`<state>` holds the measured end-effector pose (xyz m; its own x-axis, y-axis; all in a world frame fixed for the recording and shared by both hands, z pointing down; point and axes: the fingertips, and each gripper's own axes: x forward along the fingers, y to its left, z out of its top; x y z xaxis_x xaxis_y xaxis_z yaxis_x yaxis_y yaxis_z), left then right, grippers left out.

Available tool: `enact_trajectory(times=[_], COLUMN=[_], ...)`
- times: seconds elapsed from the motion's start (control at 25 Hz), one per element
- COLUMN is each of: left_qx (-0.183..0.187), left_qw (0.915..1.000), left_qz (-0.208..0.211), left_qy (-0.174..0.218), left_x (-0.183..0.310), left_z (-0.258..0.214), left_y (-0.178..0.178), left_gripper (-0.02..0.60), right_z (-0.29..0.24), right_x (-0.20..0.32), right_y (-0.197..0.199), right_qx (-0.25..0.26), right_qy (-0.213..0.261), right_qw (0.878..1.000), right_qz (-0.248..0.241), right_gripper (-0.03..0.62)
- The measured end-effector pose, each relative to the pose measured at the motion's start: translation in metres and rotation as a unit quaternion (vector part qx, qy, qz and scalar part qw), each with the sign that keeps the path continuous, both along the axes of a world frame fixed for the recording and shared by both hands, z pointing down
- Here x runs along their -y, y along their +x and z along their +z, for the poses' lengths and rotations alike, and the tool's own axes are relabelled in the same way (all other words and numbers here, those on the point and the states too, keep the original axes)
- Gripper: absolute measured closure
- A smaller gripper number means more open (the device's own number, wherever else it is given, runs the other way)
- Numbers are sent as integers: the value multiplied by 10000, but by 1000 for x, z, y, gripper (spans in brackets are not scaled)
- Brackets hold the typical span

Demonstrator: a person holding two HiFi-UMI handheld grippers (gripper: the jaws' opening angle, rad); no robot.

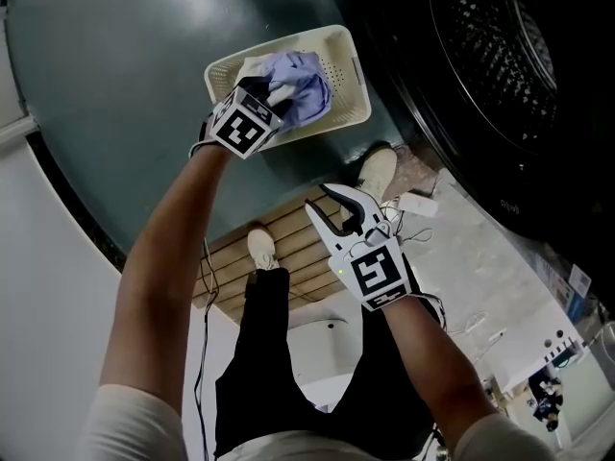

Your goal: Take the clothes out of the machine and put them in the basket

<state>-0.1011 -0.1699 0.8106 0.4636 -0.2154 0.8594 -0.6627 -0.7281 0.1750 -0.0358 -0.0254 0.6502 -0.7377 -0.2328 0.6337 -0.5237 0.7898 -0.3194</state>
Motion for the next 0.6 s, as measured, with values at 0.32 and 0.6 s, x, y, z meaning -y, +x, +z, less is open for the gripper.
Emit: enact_trajectory(times=[0.32, 0.6], left_qx=[190, 148], left_qw=[9983, 9984], left_qz=[-539, -530], left_qy=[-131, -148], left_x=[8, -2], left_z=[22, 6], left_y=[-18, -20], left_gripper=[339, 348], right_z=[12, 4], right_x=[10, 24], right_y=[6, 5], right_qx=[-3, 27], right_qy=[-53, 57], right_qw=[10000, 9998], right_qz=[18, 186], right_gripper=[474, 474])
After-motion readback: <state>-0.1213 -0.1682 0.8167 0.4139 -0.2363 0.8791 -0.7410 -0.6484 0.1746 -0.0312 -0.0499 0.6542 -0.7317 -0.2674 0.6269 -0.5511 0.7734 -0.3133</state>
